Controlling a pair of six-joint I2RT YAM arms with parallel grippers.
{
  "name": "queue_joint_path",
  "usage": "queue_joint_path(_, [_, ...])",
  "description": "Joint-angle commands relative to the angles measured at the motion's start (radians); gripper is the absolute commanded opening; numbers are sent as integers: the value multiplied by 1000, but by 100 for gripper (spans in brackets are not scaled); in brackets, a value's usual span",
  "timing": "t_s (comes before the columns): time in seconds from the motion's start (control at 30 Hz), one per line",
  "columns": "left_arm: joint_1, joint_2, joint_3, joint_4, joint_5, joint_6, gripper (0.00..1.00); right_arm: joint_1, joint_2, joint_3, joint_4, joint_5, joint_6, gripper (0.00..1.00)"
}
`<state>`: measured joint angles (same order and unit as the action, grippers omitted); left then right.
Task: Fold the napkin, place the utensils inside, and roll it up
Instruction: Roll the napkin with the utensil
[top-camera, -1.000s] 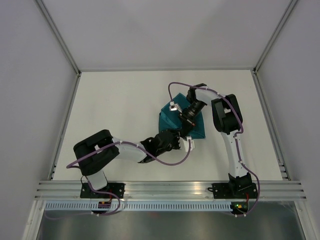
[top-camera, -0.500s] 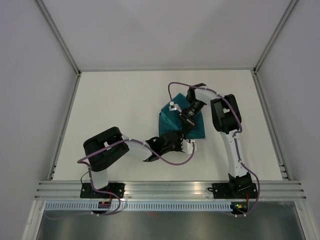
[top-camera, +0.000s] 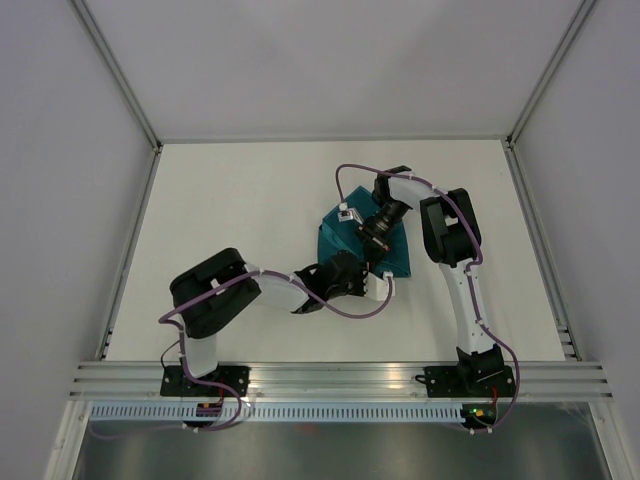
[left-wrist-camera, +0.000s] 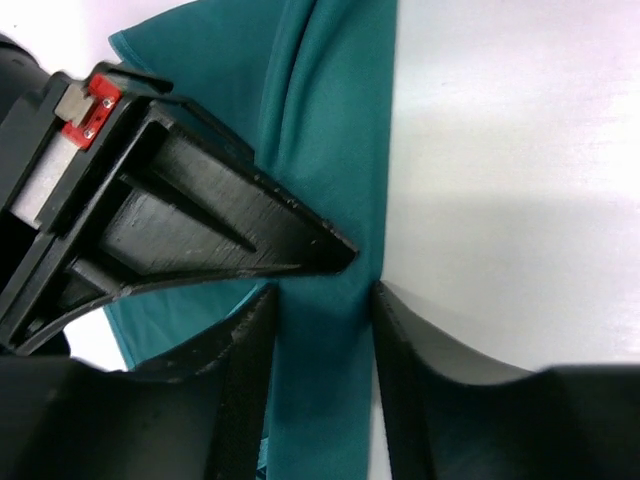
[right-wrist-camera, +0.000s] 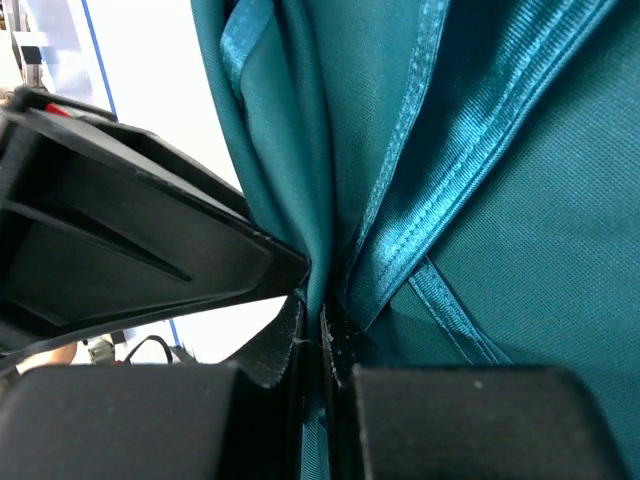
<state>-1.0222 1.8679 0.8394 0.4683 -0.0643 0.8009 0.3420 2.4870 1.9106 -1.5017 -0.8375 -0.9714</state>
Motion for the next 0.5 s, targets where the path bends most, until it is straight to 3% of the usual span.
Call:
queue_joint_path(0.0, [8,34,52,-102,49,14,41,2,61,13,140,115,-58,10])
queue_joint_path(0.07, [11,42,67,-138,60,6,37,2,61,15,138,115,-58,10])
queue_joint_path(0.27, [17,54,101,-220,96,-15,14,3,67,24,127,107,-62,10])
queue_joint_path(0.47, [20,60,138,-293,126,-32,2,3,64,27,124,100,-66,10])
